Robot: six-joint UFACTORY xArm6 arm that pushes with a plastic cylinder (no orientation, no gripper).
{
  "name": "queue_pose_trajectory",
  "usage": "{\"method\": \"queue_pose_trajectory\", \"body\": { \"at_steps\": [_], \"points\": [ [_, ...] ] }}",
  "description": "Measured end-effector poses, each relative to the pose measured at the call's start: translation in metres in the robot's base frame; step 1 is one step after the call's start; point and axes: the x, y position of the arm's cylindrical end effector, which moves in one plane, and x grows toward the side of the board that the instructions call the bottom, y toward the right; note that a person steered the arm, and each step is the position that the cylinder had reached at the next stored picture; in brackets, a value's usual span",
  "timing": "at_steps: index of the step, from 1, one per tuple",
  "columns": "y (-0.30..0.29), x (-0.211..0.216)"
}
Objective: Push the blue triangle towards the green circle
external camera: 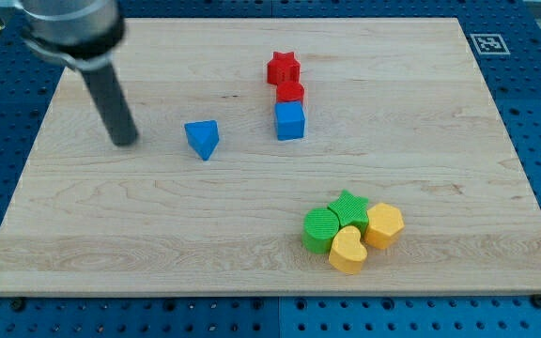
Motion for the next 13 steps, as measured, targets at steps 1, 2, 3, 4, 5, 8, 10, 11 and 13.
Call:
{"method": "queue_pose_trajectory", "body": {
  "at_steps": [1,2,3,4,5,8,10,11,13],
  "points": [
    [0.014,-0.05],
    [0.025,-0.052],
    [0.025,-0.052],
    [0.031,-0.041],
    [0.041,-0.033],
    [0.13,0.035],
    [0.192,0.067],
    [0.171,0.064],
    [0.151,0.03]
  ]
}}
